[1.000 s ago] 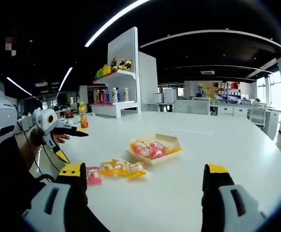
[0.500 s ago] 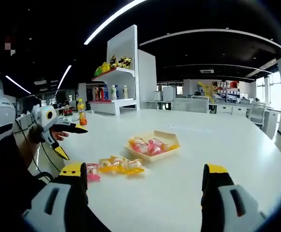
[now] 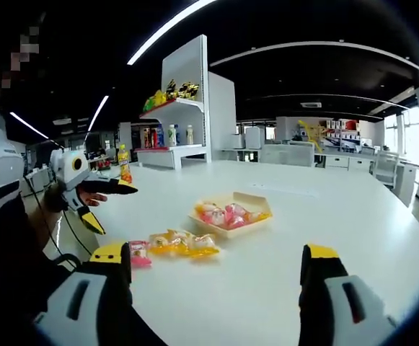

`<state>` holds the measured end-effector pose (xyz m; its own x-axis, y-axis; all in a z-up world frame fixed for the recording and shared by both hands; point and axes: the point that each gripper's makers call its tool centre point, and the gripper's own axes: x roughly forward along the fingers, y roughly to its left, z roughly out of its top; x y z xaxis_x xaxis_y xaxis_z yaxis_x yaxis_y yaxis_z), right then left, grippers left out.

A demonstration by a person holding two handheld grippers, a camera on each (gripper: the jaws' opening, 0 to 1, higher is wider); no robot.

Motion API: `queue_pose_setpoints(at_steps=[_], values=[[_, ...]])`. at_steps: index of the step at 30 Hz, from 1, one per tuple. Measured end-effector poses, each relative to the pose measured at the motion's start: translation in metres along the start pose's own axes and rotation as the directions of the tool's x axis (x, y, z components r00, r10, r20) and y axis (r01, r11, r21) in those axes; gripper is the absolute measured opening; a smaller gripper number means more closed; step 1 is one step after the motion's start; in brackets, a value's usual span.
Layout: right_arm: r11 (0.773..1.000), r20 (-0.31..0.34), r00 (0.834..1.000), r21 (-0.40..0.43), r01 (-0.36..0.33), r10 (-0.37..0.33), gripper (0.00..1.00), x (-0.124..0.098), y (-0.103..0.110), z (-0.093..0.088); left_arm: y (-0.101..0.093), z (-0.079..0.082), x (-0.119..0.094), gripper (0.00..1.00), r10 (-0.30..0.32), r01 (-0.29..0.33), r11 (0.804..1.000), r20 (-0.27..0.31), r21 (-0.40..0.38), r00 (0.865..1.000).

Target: Pick up the marshmallows scattered on the table and place them into the bowl on the table

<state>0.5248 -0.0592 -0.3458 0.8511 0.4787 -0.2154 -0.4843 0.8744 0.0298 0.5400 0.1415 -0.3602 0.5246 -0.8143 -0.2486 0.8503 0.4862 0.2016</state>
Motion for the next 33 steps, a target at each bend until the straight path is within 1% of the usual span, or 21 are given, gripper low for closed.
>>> queue_pose_setpoints(at_steps=[4, 7, 9, 10, 13, 14, 15, 16, 18, 19, 23, 24, 25, 28, 33], values=[[1.0, -0.001, 1.0, 0.005, -0.005, 0.005, 0.95, 0.002, 0.0, -0.002, 0.001, -0.003, 0.009, 0.83, 0.021, -0.022, 1.0, -0.012, -0.012, 1.0], [1.0, -0.005, 1.0, 0.006, -0.01, 0.01, 0.95, 0.003, 0.001, -0.004, -0.001, -0.008, 0.015, 0.83, 0.026, -0.026, 1.0, -0.035, -0.017, 0.999], [1.0, -0.005, 1.0, 0.007, -0.01, 0.01, 0.95, 0.003, 0.001, -0.004, -0.004, -0.011, 0.017, 0.83, 0.024, -0.027, 0.999, -0.048, -0.047, 0.999], [1.0, -0.005, 1.0, 0.009, -0.01, 0.01, 0.95, 0.002, 0.001, -0.005, -0.008, -0.012, 0.019, 0.83, 0.018, -0.022, 0.997, -0.049, -0.079, 0.999], [1.0, -0.008, 1.0, 0.016, -0.006, 0.007, 0.95, 0.002, -0.002, -0.008, -0.014, -0.019, 0.023, 0.82, 0.015, -0.022, 0.994, -0.062, -0.111, 0.998], [1.0, -0.008, 1.0, 0.018, -0.005, 0.005, 0.95, 0.003, -0.003, -0.009, -0.013, -0.023, 0.024, 0.8, 0.035, -0.044, 0.992, -0.073, -0.119, 0.997], [1.0, -0.009, 1.0, 0.02, -0.004, 0.004, 0.95, 0.003, -0.003, -0.009, -0.006, -0.026, 0.025, 0.77, 0.094, -0.103, 0.986, -0.071, -0.128, 0.993], [1.0, -0.009, 1.0, 0.021, -0.004, 0.004, 0.95, 0.003, -0.003, -0.009, -0.005, -0.026, 0.025, 0.75, 0.107, -0.115, 0.985, -0.07, -0.13, 0.992], [1.0, -0.01, 1.0, 0.021, -0.007, 0.007, 0.95, 0.004, -0.003, -0.01, -0.004, -0.037, 0.027, 0.72, 0.137, -0.149, 0.982, -0.1, -0.118, 0.985], [1.0, -0.01, 1.0, 0.019, -0.008, 0.009, 0.95, 0.004, -0.003, -0.01, -0.005, -0.04, 0.027, 0.71, 0.144, -0.159, 0.979, -0.114, -0.131, 0.983], [1.0, -0.011, 1.0, 0.02, -0.007, 0.007, 0.95, 0.005, -0.004, -0.01, -0.016, -0.049, 0.029, 0.59, 0.135, -0.159, 0.974, -0.151, -0.164, 0.979], [1.0, -0.011, 1.0, 0.021, -0.006, 0.006, 0.95, 0.004, -0.004, -0.01, -0.019, -0.056, 0.029, 0.58, 0.127, -0.164, 0.966, -0.186, -0.202, 0.974], [1.0, -0.01, 1.0, 0.022, -0.005, 0.005, 0.95, 0.004, -0.004, -0.011, -0.021, -0.058, 0.03, 0.58, 0.119, -0.162, 0.961, -0.194, -0.222, 0.974], [1.0, -0.012, 1.0, 0.023, -0.002, 0.002, 0.95, 0.003, -0.005, -0.012, -0.026, -0.062, 0.033, 0.55, 0.097, -0.145, 0.961, -0.202, -0.237, 0.975], [1.0, -0.014, 1.0, 0.02, -0.003, 0.003, 0.95, 0.003, -0.004, -0.012, -0.028, -0.065, 0.036, 0.52, 0.091, -0.142, 0.957, -0.201, -0.252, 0.975]])
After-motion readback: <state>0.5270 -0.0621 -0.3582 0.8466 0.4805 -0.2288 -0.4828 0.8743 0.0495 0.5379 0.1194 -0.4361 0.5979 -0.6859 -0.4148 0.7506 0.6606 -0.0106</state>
